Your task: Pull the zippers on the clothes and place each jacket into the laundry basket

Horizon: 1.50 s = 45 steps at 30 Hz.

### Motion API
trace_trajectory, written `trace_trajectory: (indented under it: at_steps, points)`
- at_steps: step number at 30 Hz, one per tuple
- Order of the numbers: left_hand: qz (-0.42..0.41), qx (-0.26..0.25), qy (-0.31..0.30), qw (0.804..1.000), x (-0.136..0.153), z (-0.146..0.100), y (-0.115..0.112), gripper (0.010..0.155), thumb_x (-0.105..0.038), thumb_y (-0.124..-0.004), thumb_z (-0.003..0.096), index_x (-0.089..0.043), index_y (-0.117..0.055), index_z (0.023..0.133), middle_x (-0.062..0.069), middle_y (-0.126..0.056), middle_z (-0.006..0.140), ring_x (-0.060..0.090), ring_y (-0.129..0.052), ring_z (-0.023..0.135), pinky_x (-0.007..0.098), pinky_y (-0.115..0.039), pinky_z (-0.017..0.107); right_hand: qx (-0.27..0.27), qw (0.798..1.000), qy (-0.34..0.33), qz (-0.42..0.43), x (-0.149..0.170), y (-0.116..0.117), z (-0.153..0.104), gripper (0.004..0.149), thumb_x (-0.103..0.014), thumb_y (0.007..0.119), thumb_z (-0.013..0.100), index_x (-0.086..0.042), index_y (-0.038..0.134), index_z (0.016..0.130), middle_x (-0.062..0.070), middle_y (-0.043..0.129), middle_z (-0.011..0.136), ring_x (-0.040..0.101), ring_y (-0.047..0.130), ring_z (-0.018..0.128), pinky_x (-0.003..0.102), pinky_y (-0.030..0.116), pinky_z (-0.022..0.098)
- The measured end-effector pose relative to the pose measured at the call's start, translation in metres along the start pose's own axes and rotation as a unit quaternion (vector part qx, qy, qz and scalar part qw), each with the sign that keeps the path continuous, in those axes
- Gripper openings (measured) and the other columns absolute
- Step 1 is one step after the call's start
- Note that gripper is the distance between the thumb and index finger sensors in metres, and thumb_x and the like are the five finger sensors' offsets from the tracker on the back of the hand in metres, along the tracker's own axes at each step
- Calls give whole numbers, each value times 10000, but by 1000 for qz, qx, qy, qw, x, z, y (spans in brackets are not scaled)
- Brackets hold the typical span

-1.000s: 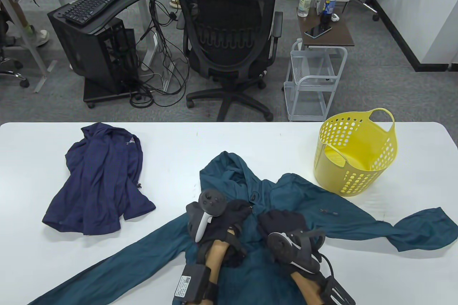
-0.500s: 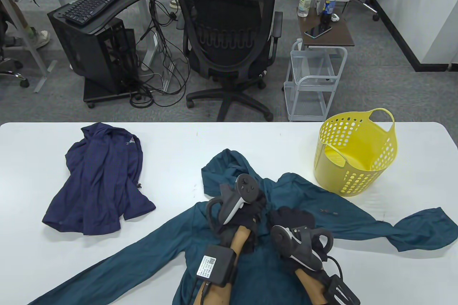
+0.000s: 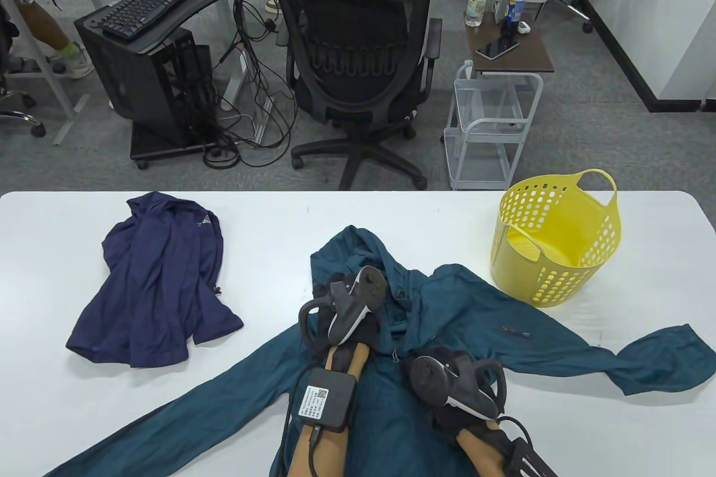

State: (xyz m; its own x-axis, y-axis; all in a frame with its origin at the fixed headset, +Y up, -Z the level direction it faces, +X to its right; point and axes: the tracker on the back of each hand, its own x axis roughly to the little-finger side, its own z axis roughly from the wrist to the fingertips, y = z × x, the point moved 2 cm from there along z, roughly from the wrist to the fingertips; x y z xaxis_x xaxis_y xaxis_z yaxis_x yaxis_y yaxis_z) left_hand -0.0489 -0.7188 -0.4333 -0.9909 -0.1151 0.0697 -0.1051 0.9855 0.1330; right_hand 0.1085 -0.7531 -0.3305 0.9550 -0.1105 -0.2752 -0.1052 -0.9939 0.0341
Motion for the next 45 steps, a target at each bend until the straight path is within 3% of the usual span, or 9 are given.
trace_trajectory:
  at_steps: [2,4,7,10,12,14,19,33,45]
  points:
    - [42,-7,-41,998,-7,-9,-2,495,-553,-709,353,-463,-825,826,-154,-940,881,260,-805,950,615,-628,665,-44,999,19,10,8,14,7,382,-480,796,474,-392,849,842,-54,895,1014,322,905,891,552,713,649]
    - [48,-42,-71,995,-16,-22,6,558,-561,-703,356,-487,-730,908,-133,-838,991,281,-735,991,625,-607,673,-33,998,33,37,16,15,11,384,-482,795,473,-393,852,842,-79,859,1038,293,863,914,541,702,659]
    - [-25,-57,-149,987,-32,-42,19,559,-544,-707,363,-559,-676,921,-125,-701,1089,291,-576,1062,667,-559,688,-33,995,52,80,27,13,13,385,-487,797,474,-395,857,843,-93,887,1017,269,874,904,532,702,658]
    - [-62,-1,-231,971,-51,-58,19,508,-421,-704,411,-602,-695,885,-132,-605,1137,285,-415,1093,665,-437,728,9,990,75,122,41,10,11,385,-489,803,470,-395,863,838,-90,933,978,280,914,867,528,718,646]
    - [0,54,-253,966,-58,-59,10,514,-336,-697,417,-596,-748,857,-139,-581,1150,294,-374,1091,666,-421,722,36,985,85,148,48,6,7,386,-493,803,470,-399,863,839,-88,942,964,284,918,861,530,721,642]
    - [79,128,-247,957,-59,-58,-6,527,-311,-671,440,-567,-695,900,-144,-467,1182,297,-271,1100,673,-349,735,86,975,96,182,56,-3,0,388,-490,813,466,-383,881,833,-73,958,940,290,919,853,539,722,635]
    - [47,76,-210,974,-51,-51,-14,449,-372,-672,405,-520,-791,811,-123,-636,1125,297,-395,1096,672,-404,729,147,967,93,188,60,-15,-11,389,-490,822,462,-371,885,828,-70,969,913,280,928,835,544,719,636]
    - [187,36,-146,971,-61,-34,-25,438,-405,-532,393,-584,-641,778,-171,-538,1128,249,-314,1118,651,-344,766,141,989,49,-9,22,-13,-5,381,-478,827,457,-398,881,826,-110,961,904,269,888,883,560,676,675]
    - [211,79,-116,967,-57,-21,-49,429,-392,-523,382,-604,-657,731,-186,-550,1113,240,-315,1121,647,-334,773,56,998,10,5,17,-9,-6,384,-456,822,463,-361,884,830,-82,956,898,271,893,875,556,686,664]
